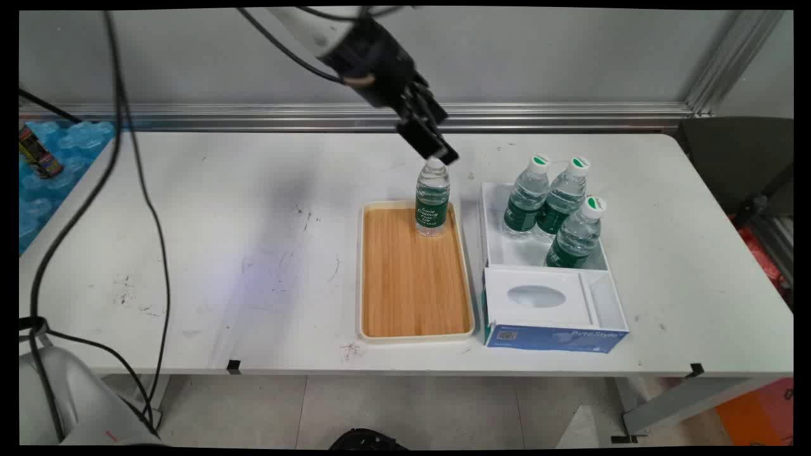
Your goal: Pick up the green bottle from the white box
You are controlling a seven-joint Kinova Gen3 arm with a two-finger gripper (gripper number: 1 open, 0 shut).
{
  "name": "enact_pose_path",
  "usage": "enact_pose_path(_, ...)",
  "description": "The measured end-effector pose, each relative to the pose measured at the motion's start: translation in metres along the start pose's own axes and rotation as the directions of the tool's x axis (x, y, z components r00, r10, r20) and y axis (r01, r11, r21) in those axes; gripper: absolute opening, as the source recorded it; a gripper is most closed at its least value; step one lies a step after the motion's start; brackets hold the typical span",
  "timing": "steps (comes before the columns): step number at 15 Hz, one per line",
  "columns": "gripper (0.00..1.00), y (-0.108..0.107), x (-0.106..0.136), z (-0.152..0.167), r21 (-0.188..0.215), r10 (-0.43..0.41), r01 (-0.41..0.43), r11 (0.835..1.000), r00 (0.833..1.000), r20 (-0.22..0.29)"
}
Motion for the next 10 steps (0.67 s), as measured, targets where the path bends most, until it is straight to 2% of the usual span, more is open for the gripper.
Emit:
enact_pose_path(5, 1.00, -0.016, 0.011, 0.065, -0.004, 0.028, -0.028, 1.000, 1.000, 0.007)
enact_pose_path(10, 1.00, -0.031, 0.018, 0.127, -0.026, 0.054, -0.054, 0.998, 0.998, 0.011)
